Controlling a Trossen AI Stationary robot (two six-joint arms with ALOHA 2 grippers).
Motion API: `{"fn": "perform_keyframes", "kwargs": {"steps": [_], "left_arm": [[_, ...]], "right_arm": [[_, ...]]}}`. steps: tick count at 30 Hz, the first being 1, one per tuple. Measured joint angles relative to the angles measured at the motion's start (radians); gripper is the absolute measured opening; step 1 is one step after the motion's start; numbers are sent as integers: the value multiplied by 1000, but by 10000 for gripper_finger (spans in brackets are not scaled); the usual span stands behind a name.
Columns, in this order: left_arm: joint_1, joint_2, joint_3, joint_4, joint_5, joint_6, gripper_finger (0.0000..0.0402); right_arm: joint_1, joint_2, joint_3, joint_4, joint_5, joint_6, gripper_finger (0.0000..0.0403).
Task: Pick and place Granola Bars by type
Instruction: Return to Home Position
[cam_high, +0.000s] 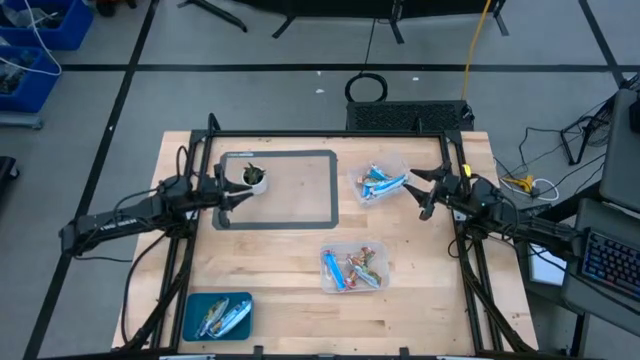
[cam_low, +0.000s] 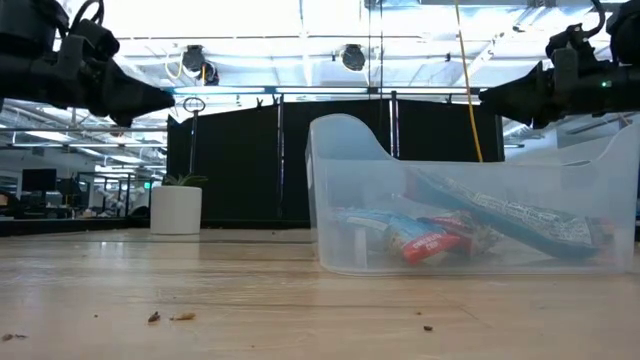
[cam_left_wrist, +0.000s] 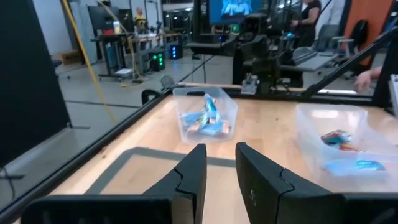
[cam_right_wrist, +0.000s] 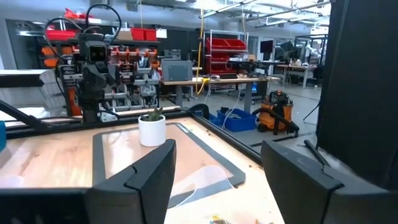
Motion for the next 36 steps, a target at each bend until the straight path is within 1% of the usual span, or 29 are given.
{"fn": "perform_keyframes", "kwargs": {"steps": [13, 21, 36], "left_arm": [[-12, -7, 0, 17, 2, -5, 93], [-12, -6, 0, 17, 3, -3, 93], [-12, -6, 0, 18, 4, -1, 93]], "right_arm": [[0, 0, -3, -11, -2, -43, 226], [0, 8, -4, -10, -2, -13, 226], [0, 9, -5, -8, -2, -12, 226]]}}
